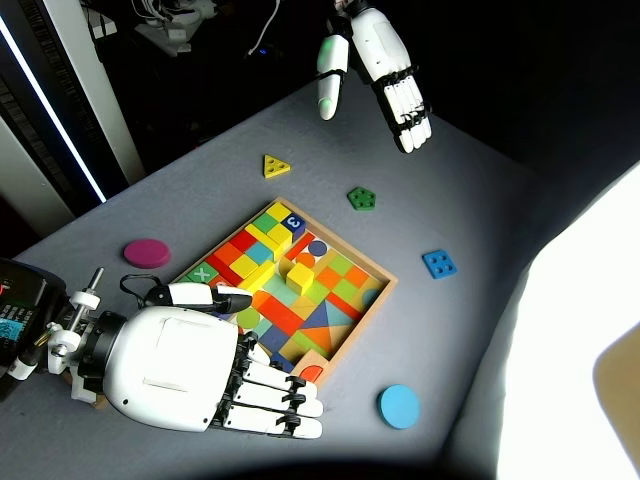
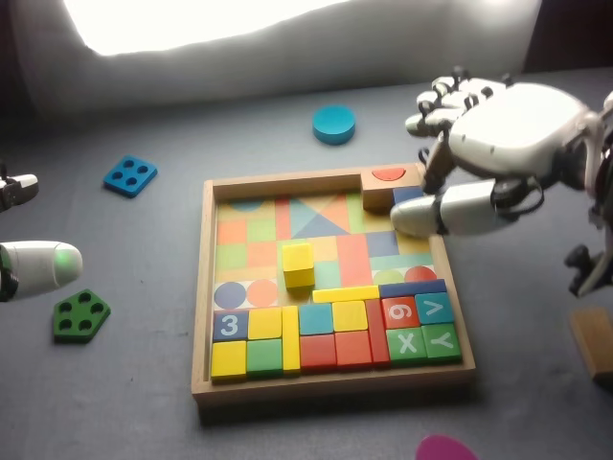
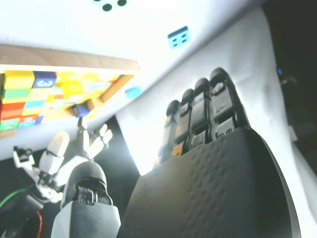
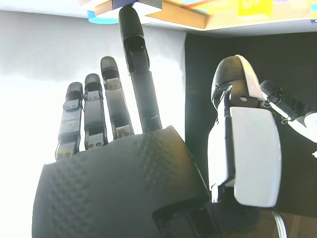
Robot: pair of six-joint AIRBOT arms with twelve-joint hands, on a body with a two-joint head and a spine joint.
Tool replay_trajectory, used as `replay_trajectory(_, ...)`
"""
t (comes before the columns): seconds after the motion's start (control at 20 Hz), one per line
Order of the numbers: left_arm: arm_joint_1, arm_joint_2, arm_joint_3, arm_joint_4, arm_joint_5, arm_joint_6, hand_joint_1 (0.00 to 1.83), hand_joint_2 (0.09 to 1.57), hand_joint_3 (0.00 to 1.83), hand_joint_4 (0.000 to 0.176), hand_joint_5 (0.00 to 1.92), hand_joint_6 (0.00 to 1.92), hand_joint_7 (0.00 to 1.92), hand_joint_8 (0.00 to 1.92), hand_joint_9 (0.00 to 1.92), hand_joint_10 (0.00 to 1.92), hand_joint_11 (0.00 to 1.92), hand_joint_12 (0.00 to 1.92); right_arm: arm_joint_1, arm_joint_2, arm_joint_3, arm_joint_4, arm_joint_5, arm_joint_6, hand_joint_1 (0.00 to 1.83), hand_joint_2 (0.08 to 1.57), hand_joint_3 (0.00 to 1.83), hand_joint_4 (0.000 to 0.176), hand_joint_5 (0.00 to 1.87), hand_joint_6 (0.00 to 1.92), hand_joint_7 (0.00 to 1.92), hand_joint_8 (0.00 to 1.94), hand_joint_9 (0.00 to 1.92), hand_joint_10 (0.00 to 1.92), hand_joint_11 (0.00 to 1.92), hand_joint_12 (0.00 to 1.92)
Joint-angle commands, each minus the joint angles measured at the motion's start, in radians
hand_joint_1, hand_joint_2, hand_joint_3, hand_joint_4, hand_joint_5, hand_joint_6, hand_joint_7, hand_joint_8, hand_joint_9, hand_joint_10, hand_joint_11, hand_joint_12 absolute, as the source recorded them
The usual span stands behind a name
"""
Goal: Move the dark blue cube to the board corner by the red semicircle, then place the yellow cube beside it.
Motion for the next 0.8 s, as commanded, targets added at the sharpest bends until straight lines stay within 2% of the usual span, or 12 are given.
replay_trajectory(0.0,-0.008,0.007,0.001,0.012,-0.096,-0.006,0.00,1.10,0.00,0.009,0.02,0.00,0.00,0.00,0.00,0.00,0.00,0.00,0.023,0.011,0.003,-0.011,0.107,0.000,0.00,1.10,0.00,0.000,0.91,0.00,0.25,0.00,0.07,0.01,0.00,0.00)
replay_trajectory(0.3,-0.008,0.007,0.001,0.012,-0.096,-0.002,0.00,1.10,0.00,0.008,0.02,0.00,0.01,0.00,0.00,0.00,0.00,0.00,0.088,0.011,-0.029,-0.011,0.070,0.001,0.00,1.11,0.00,0.000,0.89,0.00,0.24,0.00,0.06,0.00,0.00,0.00)
replay_trajectory(0.45,-0.008,0.007,0.001,0.012,-0.096,-0.002,0.00,1.10,0.00,0.017,0.04,0.01,0.02,0.01,0.00,0.00,0.00,0.00,0.125,-0.012,-0.050,-0.010,0.037,0.002,0.00,1.11,0.00,0.000,0.89,0.00,0.24,0.00,0.06,0.00,0.00,0.00)
replay_trajectory(0.75,-0.008,0.006,0.006,0.012,-0.092,-0.001,0.00,1.10,0.00,0.015,0.04,0.01,0.02,0.01,0.00,0.00,0.00,0.00,0.103,-0.074,-0.070,-0.011,0.016,0.001,0.00,1.10,0.00,0.000,0.91,0.01,0.26,0.01,0.08,0.01,0.00,0.00)
